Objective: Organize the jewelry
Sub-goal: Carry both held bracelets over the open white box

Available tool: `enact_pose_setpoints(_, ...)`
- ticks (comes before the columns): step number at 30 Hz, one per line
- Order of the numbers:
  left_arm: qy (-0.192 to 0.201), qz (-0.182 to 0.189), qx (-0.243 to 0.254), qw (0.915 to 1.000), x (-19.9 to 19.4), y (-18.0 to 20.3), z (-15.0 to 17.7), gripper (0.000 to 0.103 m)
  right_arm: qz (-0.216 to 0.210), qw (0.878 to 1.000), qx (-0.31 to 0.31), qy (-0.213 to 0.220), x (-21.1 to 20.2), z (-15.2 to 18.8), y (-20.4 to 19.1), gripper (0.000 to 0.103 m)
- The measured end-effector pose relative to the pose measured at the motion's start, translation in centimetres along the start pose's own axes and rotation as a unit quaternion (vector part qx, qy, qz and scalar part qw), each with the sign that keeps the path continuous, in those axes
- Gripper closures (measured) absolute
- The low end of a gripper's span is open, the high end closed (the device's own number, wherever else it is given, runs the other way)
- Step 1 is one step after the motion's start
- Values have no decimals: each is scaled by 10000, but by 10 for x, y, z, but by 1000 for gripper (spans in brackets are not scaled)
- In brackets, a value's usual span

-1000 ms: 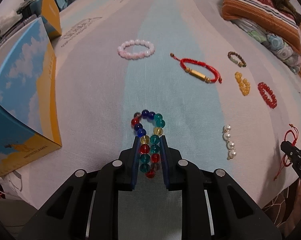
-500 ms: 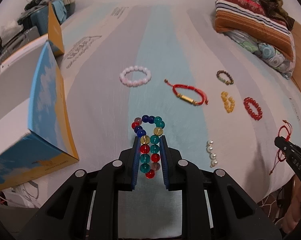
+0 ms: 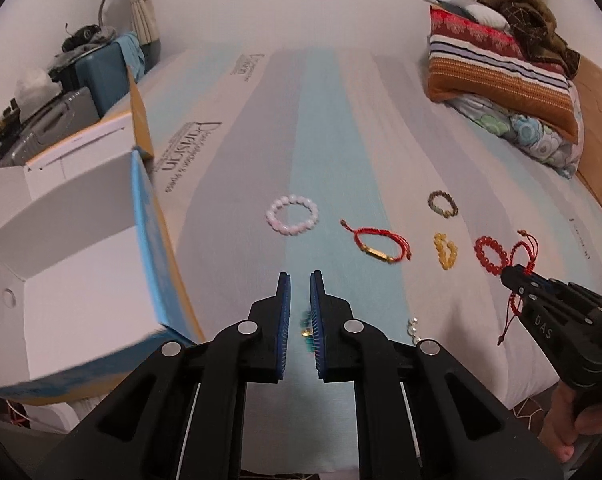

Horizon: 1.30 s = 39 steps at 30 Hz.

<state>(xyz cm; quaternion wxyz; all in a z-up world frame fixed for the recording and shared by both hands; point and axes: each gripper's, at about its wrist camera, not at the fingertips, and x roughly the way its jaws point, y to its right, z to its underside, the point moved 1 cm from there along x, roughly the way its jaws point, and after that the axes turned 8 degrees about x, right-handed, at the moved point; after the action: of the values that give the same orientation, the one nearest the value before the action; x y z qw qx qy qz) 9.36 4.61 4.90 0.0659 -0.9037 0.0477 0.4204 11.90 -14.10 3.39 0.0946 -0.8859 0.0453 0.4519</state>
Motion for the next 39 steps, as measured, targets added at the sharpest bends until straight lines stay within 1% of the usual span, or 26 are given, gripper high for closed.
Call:
enact_pose_setpoints(3,20,-79,-37,10000,-8,-11,-1,95,-70,9999,-113,76,-8,-6,-18,93)
enact_pose_setpoints(5,-44,-46,-94,9999,-4,-15,1,94,-59,9996,-221,158,-13,-6,-28,93)
enact_pose_setpoints(7,-131,-60,-115,9998,5,-15,6,92,-72,9994,-284,190,-15,-4,-31,93)
enact_pose_setpoints(9,-266,-21,-119,9996,17,-10,14,71,-91,9994,-272,173,-14,2,-27,93)
enact_pose_setpoints(11,-364,32,-119,9993,33,-2,21,60,-85,9996,-240,135,-10,6,-22,93)
enact_pose_setpoints(12,-386,31,-104,9992,38,1,24,58,-67,9997,-220,107,-7,10,-17,93)
enact_pose_setpoints(16,-611,4,20,9981,70,18,36,56,-7,9999,-137,-2,5,21,0,93)
enact_pose_setpoints(20,-770,-90,89,9970,93,29,44,56,-2,9998,-71,-171,21,32,14,93)
enact_pose_setpoints(25,-912,-103,66,9958,113,32,50,56,-14,9994,3,-346,37,42,23,93)
enact_pose_setpoints(30,-1119,-114,46,9936,135,33,56,60,-46,9991,26,-426,44,47,27,93)
enact_pose_setpoints(34,-1153,-195,74,9931,142,34,61,62,-57,9990,32,-452,46,49,28,93)
enact_pose_setpoints(37,-1176,-229,78,9928,144,33,61,75,-56,9989,29,-457,47,49,27,93)
enact_pose_setpoints(39,-1205,-162,32,9926,144,30,61,93,-46,9990,22,-454,47,50,27,93)
